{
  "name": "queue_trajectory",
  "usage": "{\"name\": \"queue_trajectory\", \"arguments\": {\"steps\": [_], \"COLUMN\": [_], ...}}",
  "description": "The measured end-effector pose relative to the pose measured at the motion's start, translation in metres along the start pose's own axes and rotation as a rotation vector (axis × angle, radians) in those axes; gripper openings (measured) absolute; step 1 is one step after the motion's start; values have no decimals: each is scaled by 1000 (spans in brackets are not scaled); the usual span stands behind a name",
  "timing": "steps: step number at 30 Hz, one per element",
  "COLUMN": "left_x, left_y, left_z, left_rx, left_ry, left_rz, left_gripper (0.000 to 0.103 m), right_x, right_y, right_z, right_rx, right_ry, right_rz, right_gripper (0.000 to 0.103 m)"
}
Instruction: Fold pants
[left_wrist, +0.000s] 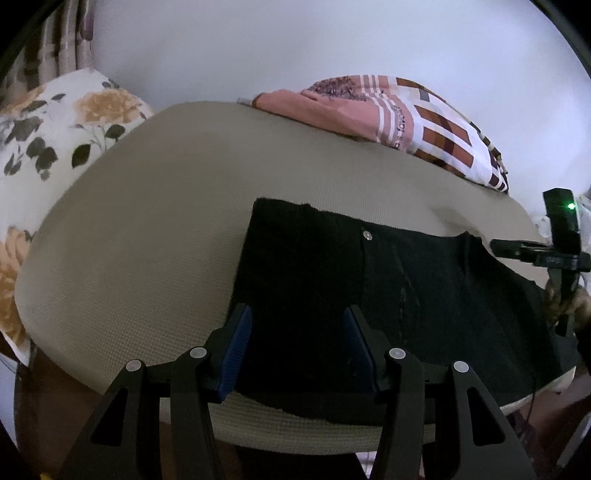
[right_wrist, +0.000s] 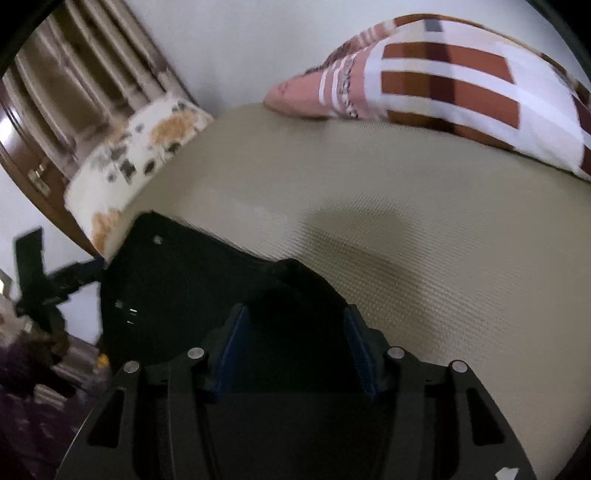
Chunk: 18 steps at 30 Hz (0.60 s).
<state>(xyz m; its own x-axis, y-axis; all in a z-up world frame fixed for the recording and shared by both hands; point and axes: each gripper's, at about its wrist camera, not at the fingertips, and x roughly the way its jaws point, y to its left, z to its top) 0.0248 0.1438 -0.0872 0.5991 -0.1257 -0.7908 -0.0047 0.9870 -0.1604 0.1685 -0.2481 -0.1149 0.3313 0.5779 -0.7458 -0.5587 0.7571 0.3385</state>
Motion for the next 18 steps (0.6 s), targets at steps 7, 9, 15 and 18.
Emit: {"name": "queue_trajectory", "arguments": {"steps": [7,9,15,18], "left_x": [5,5,9,12], "left_y": [1,1,-2,-3], "left_z": [0,0,-2,-3], "left_rx": [-9,-13,13,27], "left_ry": [21,18,19,13], "left_rz": [-3,-3,19,36], "left_gripper": [54,54,56,56], "right_x": [35,37,40,40], "right_y": [14,18,17,16], "right_z": [7,9,15,19], "right_rx": [-80,-100,-74,-64], "right_ry": [100,102,25,-15], "right_rz": [33,36,17,-47], "right_gripper": [18,13,7,5]}}
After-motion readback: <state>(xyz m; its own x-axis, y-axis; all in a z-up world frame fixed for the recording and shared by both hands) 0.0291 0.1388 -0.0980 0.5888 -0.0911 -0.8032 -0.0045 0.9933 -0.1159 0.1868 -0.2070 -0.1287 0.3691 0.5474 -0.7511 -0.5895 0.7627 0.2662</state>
